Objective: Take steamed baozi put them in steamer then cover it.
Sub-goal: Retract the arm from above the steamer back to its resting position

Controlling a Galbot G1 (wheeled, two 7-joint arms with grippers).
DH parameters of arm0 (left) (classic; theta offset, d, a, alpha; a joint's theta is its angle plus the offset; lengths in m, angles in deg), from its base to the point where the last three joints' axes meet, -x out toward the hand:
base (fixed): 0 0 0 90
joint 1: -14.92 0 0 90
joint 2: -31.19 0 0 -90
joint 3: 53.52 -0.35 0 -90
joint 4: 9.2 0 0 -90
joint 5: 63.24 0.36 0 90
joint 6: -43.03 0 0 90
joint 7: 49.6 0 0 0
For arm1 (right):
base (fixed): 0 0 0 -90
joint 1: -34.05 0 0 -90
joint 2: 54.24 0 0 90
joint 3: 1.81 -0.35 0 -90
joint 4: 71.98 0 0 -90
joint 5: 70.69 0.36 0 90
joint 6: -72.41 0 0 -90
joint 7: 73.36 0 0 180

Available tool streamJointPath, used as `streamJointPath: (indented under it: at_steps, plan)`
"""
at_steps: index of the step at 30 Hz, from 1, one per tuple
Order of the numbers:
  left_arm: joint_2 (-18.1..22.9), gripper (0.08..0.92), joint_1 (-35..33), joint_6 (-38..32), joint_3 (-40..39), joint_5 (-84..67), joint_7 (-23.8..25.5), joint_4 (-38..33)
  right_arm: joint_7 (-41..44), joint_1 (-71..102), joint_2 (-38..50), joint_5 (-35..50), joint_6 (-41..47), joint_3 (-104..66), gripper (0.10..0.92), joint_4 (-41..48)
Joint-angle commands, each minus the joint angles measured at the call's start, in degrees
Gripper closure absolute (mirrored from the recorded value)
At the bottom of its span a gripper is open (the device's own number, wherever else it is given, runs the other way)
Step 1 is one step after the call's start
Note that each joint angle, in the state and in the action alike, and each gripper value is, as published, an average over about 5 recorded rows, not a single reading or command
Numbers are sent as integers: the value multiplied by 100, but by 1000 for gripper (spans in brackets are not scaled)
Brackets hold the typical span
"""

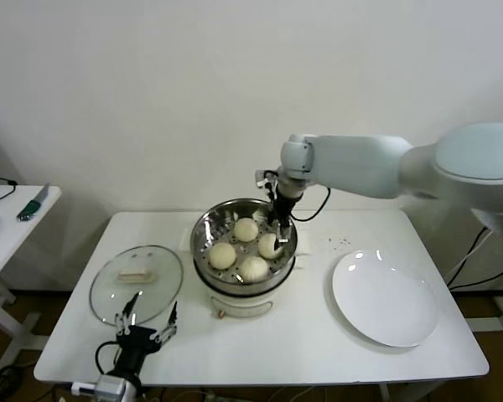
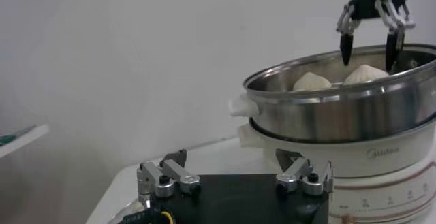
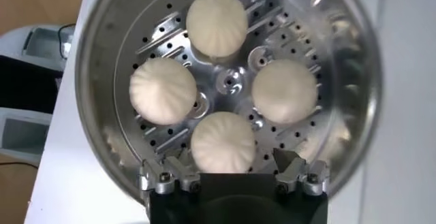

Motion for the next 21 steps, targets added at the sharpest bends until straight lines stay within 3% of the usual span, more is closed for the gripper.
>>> streamJointPath:
  at_steps: [1, 11, 16, 21]
  plan:
    - [10, 177, 107, -24, -10, 199, -131, 68, -1034, -534, 1101, -66, -983, -305, 203, -788]
    - [90, 177, 143, -6, 24, 348, -102, -14, -2891, -241, 3439, 102, -1653, -1002, 203, -2402]
    - [116, 177, 222, -5, 34, 544, -97, -51, -3883, 1201, 4476, 25, -2046, -2266, 203, -2940]
    - [308, 177, 376, -1, -42, 1153, -107, -106, -4342, 3753, 5253, -331, -2086, -4870, 203, -3324]
